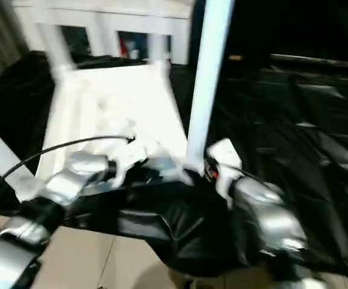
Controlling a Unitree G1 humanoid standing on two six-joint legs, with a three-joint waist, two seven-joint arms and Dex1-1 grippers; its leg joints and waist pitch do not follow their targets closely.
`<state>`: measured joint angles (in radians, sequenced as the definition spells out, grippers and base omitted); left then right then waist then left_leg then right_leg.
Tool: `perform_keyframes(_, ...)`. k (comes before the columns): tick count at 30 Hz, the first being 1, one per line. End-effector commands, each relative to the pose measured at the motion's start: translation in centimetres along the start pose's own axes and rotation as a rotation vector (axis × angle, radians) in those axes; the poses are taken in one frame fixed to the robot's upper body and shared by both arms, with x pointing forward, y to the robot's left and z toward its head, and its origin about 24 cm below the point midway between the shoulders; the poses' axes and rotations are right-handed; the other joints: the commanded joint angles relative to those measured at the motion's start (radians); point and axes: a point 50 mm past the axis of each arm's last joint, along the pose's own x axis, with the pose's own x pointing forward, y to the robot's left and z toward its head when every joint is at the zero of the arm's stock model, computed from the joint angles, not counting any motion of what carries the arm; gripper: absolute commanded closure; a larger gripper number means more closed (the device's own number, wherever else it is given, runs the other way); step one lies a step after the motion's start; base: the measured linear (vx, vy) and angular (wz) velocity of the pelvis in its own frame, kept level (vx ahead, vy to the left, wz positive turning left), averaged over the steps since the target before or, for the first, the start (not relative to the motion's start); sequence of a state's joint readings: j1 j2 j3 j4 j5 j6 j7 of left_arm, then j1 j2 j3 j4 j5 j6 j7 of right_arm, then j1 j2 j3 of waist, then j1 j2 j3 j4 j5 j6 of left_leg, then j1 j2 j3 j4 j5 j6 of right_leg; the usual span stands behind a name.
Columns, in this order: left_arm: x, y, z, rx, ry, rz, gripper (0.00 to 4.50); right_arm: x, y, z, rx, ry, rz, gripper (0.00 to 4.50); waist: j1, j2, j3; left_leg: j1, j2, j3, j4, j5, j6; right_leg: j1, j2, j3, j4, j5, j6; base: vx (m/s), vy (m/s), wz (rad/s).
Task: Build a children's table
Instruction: Rotate leg to tighten
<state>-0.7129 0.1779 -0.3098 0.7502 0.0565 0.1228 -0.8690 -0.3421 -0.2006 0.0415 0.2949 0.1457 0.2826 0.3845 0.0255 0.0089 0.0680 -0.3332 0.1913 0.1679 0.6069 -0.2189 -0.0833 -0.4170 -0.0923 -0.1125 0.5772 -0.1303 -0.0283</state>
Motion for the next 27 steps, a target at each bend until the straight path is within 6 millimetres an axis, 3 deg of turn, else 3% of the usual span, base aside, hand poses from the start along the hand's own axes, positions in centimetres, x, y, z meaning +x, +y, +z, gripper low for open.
perform_keyframes(1,0.7,0.7,0.9,-0.034,-0.008,0.115,4.5,1.2,0.6,-1.4,0.063,0.079,-0.105,1.77,0.008,-0.016,-0.073,-0.015,0.009,-0.003,-0.066,-0.142,0.058,0.062,-0.049,0.034,-0.094,-0.525,-0.071,0.0,0.0,0.0)
perform_keyframes(3,1.9,0.8,2.2,-0.063,-0.024,0.209,4.5,3.4,2.7,-0.3,0.117,0.048,-0.127,1.77,0.005,-0.013,-0.074,-0.015,0.007,-0.003,-0.066,-0.154,0.053,0.062,-0.048,0.031,-0.096,-0.531,-0.074,0.0,0.0,0.0)
perform_keyframes(5,2.3,0.8,2.8,-0.064,-0.039,0.241,4.5,4.3,4.0,0.6,0.125,0.024,-0.099,1.77,0.005,-0.014,-0.076,-0.017,0.005,-0.004,-0.065,-0.152,0.056,0.066,-0.049,0.029,-0.098,-0.53,-0.069,0.0,0.0,0.0)
perform_keyframes(8,2.5,0.8,3.1,-0.055,-0.053,0.245,4.5,4.7,4.8,1.2,0.132,-0.002,-0.071,1.77,0.009,-0.016,-0.08,-0.021,0.009,-0.005,-0.067,-0.12,0.076,0.069,-0.05,0.035,-0.086,-0.453,-0.089,0.0,0.0,0.0)
perform_keyframes(9,2.4,0.7,3.2,-0.047,-0.058,0.227,4.5,4.7,5.1,1.4,0.135,-0.021,-0.044,1.42,0.013,-0.019,-0.084,-0.022,0.013,-0.004,-0.067,-0.083,0.095,0.07,-0.05,0.041,-0.072,-0.362,-0.122,0.0,0.0,0.0)
perform_keyframes(11,2.3,0.6,3.1,-0.036,-0.071,0.199,4.5,4.6,5.1,1.6,0.124,-0.031,-0.011,1.08,0.019,-0.018,-0.088,-0.022,0.014,-0.003,-0.066,-0.052,0.113,0.074,-0.052,0.043,-0.059,-0.291,-0.157,0.0,0.0,0.0)
perform_keyframes(14,2.0,0.5,3.0,-0.006,-0.091,0.159,4.5,4.4,4.5,1.8,0.085,-0.04,-0.014,0.91,0.02,-0.02,-0.088,-0.026,0.013,-0.002,-0.065,-0.03,0.137,0.077,-0.054,0.045,-0.052,-0.237,-0.182,0.0,0.0,0.0)
perform_keyframes(19,1.0,0.3,2.5,0.036,-0.122,0.073,4.5,2.9,2.0,2.5,-0.051,-0.044,0.031,0.62,0.022,-0.017,-0.084,-0.024,0.019,0.0,-0.065,-0.04,0.145,0.073,-0.052,0.045,-0.055,-0.254,-0.187,0.0,0.0,0.0)
perform_keyframes(21,0.1,0.1,2.2,0.059,-0.147,-0.004,4.5,1.2,0.4,2.8,-0.143,-0.017,0.122,0.27,0.028,-0.016,-0.081,-0.021,0.019,0.0,-0.065,-0.059,0.148,0.076,-0.05,0.045,-0.058,-0.271,-0.179,0.0,0.0,0.0)
perform_keyframes(27,-1.4,-0.2,1.2,0.1,-0.135,-0.129,4.5,-2.0,-1.4,2.9,-0.273,0.07,0.319,0.08,0.047,-0.016,-0.078,-0.017,0.027,0.0,-0.068,-0.09,0.133,0.07,-0.054,0.048,-0.063,-0.33,-0.155,0.0,0.0,0.0)
